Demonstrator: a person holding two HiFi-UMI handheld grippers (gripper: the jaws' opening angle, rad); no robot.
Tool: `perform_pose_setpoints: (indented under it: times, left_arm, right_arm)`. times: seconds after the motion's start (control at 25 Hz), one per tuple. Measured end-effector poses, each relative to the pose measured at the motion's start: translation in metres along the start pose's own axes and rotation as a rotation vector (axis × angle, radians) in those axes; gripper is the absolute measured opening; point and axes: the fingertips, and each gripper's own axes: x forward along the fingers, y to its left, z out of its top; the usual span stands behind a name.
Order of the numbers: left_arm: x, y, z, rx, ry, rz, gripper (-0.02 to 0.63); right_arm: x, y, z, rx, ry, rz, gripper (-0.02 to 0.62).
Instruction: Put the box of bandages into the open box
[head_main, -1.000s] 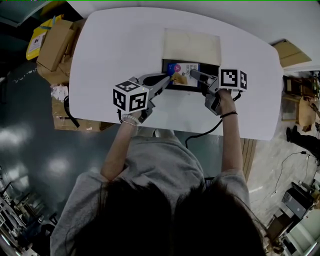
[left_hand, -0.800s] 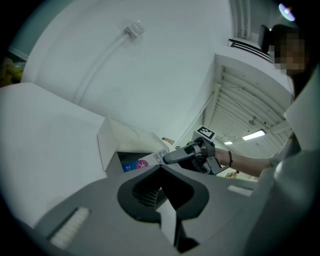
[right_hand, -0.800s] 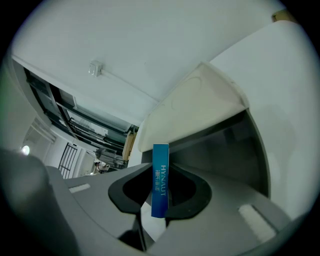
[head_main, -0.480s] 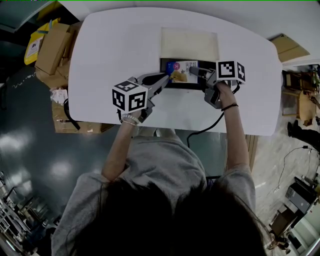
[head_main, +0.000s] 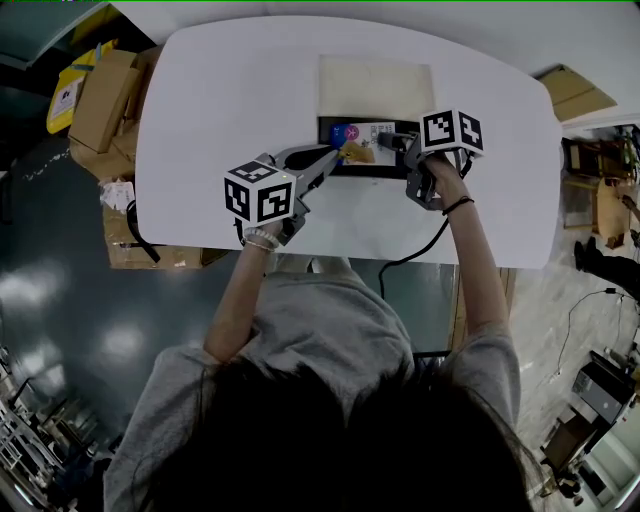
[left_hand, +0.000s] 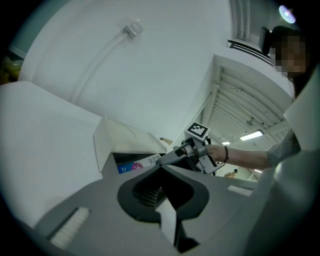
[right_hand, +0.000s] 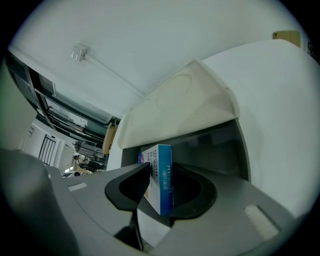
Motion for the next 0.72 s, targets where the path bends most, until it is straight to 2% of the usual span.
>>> perform_pose_setpoints:
  times: [0.48,0.72]
  left_arm:
    - [-0.004,0.000,0.001,-0.003,-0.008,0.006,-0.002]
    - [-0.005,-0.001,0.001,-0.005,-0.007,0.006,-0.002]
  right_arm:
    - [0.010,-0.005,-0.002,-0.065,0.045,-0.091,0.201]
    - [0.013,-0.008,-0.002,-0.085,0.051,-0.138,0.252]
